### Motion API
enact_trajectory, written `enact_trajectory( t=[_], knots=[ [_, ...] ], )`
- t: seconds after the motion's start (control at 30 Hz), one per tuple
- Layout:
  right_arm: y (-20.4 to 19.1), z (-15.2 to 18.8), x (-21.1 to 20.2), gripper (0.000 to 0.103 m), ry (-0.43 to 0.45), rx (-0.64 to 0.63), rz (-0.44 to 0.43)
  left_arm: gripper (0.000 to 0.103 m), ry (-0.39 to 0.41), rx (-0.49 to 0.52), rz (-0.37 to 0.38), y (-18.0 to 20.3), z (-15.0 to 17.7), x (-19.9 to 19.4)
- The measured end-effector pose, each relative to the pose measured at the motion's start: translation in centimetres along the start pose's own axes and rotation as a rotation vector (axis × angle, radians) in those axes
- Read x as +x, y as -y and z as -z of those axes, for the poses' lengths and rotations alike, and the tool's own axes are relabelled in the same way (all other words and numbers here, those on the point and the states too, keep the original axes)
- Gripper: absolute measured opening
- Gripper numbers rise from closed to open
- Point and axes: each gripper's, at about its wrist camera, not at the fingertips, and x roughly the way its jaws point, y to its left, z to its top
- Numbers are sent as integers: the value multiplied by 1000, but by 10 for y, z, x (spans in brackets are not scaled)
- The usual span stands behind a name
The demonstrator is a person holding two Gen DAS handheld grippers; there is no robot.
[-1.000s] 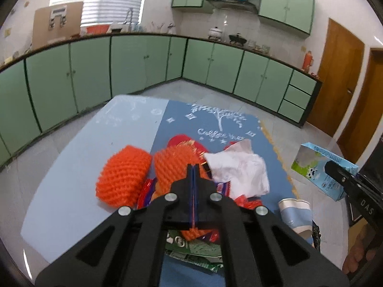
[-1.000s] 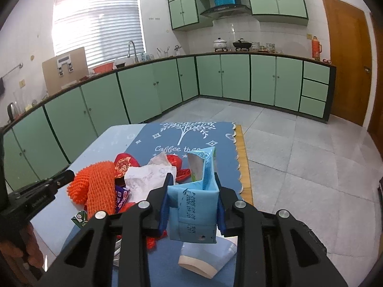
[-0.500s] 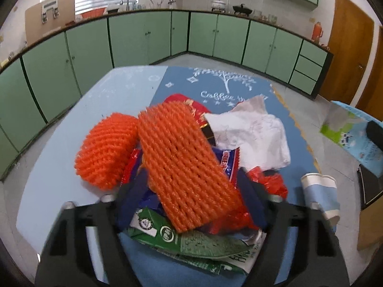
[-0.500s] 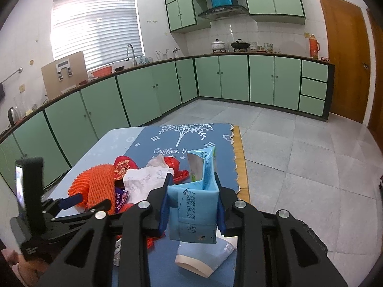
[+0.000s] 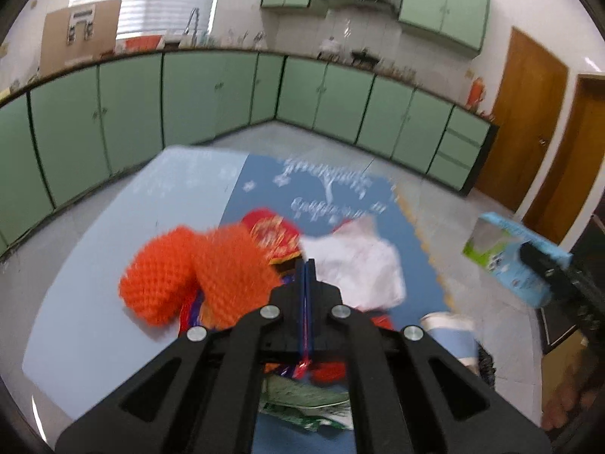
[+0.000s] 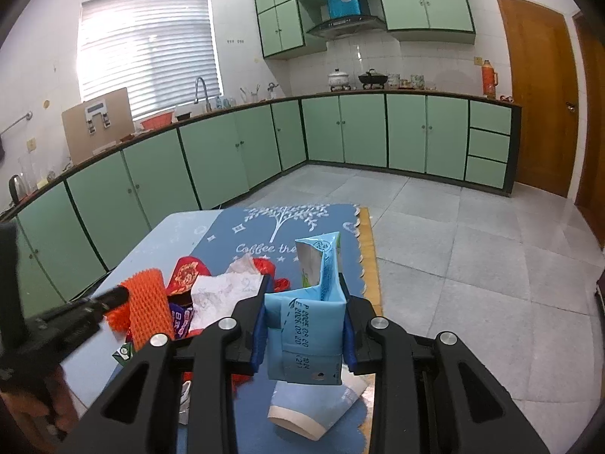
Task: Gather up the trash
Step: 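Grasp the orange foam net with the left gripper while the right gripper holds the carton, then carry both items to the bin and open both grippers to drop them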
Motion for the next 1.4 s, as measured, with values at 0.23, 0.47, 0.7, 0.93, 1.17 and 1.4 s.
enact_trajectory(
  t=[0.23, 0.47, 0.7, 0.93, 1.17, 1.4],
  knots=[
    [15, -3, -9, 31, 17, 17, 28, 4, -48, 43, -31, 9, 2, 8],
    [11, 7, 1, 31, -24, 9, 13, 73, -130, 24, -129, -9, 27, 34],
    [10, 9, 11, 31, -50, 6, 21, 85, -212, -3, -156, -22, 37, 66],
    [10, 11, 19, 31, -70, 5, 29, 57, -241, -30, -122, -26, 41, 79],
    [7, 11, 23, 31, -80, 3, 25, 13, -206, -70, -91, -33, 36, 65],
    [10, 10, 16, 31, -61, 7, 22, 12, -107, -59, -57, -36, 20, 24]
  ],
)
